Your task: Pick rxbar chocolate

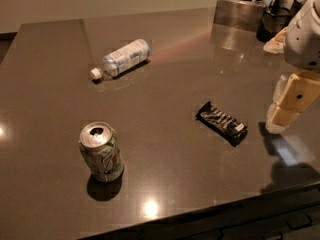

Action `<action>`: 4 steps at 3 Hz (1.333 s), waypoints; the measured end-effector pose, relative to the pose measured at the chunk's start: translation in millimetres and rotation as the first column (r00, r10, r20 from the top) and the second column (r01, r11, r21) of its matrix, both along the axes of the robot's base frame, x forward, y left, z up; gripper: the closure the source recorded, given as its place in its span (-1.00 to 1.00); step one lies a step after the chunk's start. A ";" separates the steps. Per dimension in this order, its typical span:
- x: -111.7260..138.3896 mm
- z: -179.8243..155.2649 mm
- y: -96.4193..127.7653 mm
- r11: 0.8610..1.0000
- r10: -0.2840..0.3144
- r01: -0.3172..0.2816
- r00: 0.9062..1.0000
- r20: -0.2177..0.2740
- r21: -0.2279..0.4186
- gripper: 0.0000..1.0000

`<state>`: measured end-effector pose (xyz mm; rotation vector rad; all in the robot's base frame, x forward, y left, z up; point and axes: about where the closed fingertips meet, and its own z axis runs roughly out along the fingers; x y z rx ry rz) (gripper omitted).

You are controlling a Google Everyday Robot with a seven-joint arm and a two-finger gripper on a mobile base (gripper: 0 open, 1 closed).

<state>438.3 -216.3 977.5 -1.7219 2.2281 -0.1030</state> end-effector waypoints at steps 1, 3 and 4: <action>0.0 0.0 0.0 1.000 0.000 0.000 1.000 0.000 0.000 -1.00; 9.2 -18.9 10.8 0.996 -0.083 0.083 0.997 -0.003 0.018 -1.00; 14.8 -37.1 21.1 0.993 -0.112 0.113 0.993 -0.023 0.028 -1.00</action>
Offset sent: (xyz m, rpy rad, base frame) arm 0.0119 0.0097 -0.0176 0.0190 -0.0074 -0.1135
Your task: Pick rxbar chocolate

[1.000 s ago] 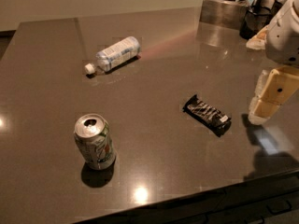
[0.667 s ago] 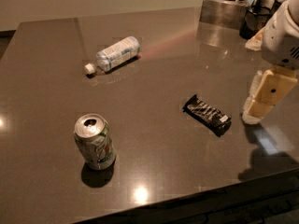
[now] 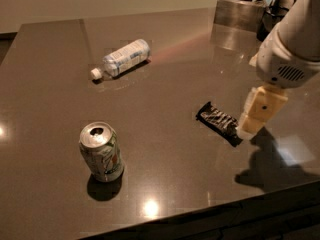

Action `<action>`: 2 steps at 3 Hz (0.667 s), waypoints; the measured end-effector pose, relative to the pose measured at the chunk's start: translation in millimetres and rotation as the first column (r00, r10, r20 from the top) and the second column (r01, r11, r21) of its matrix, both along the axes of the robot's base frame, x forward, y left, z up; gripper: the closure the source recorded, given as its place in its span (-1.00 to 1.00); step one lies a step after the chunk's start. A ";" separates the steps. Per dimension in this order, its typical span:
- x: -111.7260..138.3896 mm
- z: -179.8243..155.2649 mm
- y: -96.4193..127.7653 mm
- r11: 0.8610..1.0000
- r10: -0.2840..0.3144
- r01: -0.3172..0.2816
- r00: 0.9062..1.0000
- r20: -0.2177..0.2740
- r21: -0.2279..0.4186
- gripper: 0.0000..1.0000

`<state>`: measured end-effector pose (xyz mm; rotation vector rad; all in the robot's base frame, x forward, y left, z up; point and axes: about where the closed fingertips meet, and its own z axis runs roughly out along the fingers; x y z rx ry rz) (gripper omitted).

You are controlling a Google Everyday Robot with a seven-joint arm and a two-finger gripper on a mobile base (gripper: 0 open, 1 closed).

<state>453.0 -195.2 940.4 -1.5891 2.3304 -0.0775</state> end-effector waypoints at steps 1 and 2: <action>10.0 -21.9 11.2 1.000 -0.022 0.022 0.999 -0.025 0.003 -1.00; 23.2 -45.4 18.4 0.999 -0.040 0.040 0.997 -0.066 0.000 -1.00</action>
Offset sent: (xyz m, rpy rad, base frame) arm 0.0427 0.0265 -0.0797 0.0004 0.1321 -0.0682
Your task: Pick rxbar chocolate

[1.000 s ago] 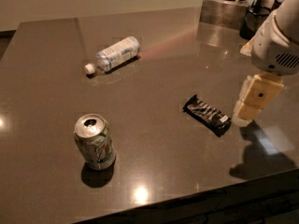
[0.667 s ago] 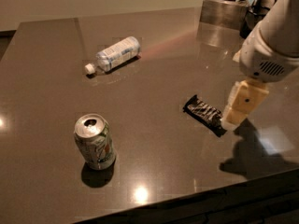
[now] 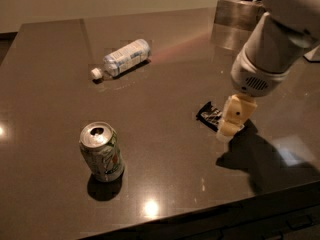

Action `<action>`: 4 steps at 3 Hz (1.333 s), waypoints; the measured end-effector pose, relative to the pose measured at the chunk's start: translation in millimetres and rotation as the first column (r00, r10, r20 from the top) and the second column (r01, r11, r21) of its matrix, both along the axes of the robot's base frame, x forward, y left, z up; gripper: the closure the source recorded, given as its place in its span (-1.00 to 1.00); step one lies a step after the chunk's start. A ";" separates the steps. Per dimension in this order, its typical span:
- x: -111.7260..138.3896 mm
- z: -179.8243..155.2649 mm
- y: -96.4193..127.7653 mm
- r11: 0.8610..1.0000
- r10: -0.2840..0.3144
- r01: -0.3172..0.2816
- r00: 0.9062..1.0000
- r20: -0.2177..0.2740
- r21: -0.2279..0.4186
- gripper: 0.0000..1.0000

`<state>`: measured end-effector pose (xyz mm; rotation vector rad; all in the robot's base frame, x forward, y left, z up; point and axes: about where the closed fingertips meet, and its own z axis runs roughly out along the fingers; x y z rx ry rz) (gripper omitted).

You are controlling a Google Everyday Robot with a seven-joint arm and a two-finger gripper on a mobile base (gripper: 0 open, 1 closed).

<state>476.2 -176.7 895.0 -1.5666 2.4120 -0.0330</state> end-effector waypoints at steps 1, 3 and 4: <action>10.3 -21.4 5.5 1.000 -0.012 0.012 0.999 -0.051 -0.003 -1.00; 17.4 -49.2 5.9 0.999 -0.040 0.041 0.991 -0.127 0.009 -0.22; 17.5 -51.5 4.9 0.999 -0.046 0.048 0.989 -0.137 0.009 0.27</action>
Offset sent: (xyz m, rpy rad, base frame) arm 0.0215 0.0080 -0.0570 0.0125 0.1527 -0.0421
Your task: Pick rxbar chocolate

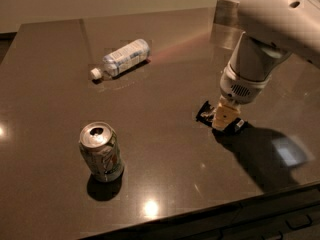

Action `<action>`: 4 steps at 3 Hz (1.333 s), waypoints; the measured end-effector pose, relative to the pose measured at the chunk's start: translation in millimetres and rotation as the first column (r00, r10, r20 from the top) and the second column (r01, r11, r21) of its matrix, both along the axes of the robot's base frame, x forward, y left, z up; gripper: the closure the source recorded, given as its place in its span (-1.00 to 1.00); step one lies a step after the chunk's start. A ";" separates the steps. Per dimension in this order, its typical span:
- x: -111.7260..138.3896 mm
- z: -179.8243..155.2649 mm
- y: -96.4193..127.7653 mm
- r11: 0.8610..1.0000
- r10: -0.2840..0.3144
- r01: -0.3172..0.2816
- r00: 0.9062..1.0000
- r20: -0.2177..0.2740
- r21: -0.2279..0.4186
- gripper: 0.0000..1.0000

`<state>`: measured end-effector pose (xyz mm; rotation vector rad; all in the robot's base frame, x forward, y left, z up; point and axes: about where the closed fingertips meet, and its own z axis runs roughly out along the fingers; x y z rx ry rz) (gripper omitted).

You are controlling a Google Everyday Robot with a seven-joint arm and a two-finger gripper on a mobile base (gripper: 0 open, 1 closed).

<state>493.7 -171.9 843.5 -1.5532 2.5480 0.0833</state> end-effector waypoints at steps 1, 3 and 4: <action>1.2 6.0 0.5 1.000 0.004 -0.004 1.000 0.005 0.003 0.71; 5.7 45.5 0.0 0.999 0.023 -0.025 0.998 0.065 0.032 1.00; 5.4 77.0 -1.9 0.997 0.032 -0.039 0.993 0.116 0.060 1.00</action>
Offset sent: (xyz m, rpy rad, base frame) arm 0.0065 -0.0023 0.0375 0.0307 -0.0439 0.0134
